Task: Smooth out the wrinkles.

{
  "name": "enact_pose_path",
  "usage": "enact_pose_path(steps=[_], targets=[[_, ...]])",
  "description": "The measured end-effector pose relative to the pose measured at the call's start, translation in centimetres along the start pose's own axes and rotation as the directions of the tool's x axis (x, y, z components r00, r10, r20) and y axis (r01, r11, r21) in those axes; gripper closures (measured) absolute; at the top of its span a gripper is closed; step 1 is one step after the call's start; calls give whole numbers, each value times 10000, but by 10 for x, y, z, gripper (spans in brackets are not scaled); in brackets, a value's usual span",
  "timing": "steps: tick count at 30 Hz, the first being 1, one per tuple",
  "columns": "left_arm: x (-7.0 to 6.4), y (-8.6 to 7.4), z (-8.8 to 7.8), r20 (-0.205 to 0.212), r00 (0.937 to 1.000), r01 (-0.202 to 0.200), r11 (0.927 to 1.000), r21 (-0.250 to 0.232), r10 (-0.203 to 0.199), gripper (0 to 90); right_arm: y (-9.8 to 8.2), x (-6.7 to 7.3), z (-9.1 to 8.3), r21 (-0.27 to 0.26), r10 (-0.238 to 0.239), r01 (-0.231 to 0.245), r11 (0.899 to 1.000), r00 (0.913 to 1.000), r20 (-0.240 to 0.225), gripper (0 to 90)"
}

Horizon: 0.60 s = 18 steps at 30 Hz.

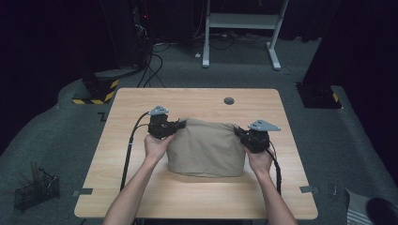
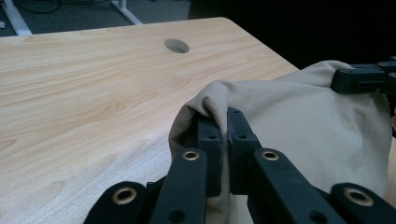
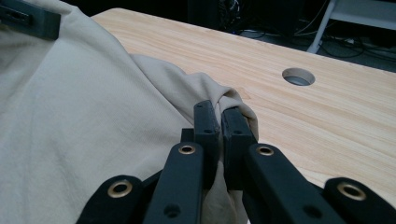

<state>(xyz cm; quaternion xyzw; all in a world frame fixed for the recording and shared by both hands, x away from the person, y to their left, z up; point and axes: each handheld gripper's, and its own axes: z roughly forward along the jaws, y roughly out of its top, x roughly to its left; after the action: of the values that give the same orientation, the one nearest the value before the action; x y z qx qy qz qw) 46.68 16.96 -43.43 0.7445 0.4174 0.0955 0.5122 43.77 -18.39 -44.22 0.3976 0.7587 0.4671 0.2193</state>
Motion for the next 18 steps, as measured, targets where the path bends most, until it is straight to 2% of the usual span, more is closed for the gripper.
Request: enact_pose_path(steps=[7, 11, 14, 18], targets=[[5, -1, 5, -84, 9999, 106, 9999, 72, -106, 866, -1, -2, 7, 88, 93, -94, 9999, 9999, 103, 871], [4, -2, 7, -256, 9997, -49, 10000, -24, 49, 857, -1, -2, 11, 130, 26, -28, 9999, 9998, 202, 871], [4, -1, 7, -545, 9978, -375, 9993, 23, 376, 842, -2, -3, 13, 231, -10, 4, 9997, 9996, 267, 871], [7, -1, 6, -532, 9979, -372, 9992, 115, 377, 843, -2, -3, 15, 255, -96, 87, 9996, 9994, 326, 871]])
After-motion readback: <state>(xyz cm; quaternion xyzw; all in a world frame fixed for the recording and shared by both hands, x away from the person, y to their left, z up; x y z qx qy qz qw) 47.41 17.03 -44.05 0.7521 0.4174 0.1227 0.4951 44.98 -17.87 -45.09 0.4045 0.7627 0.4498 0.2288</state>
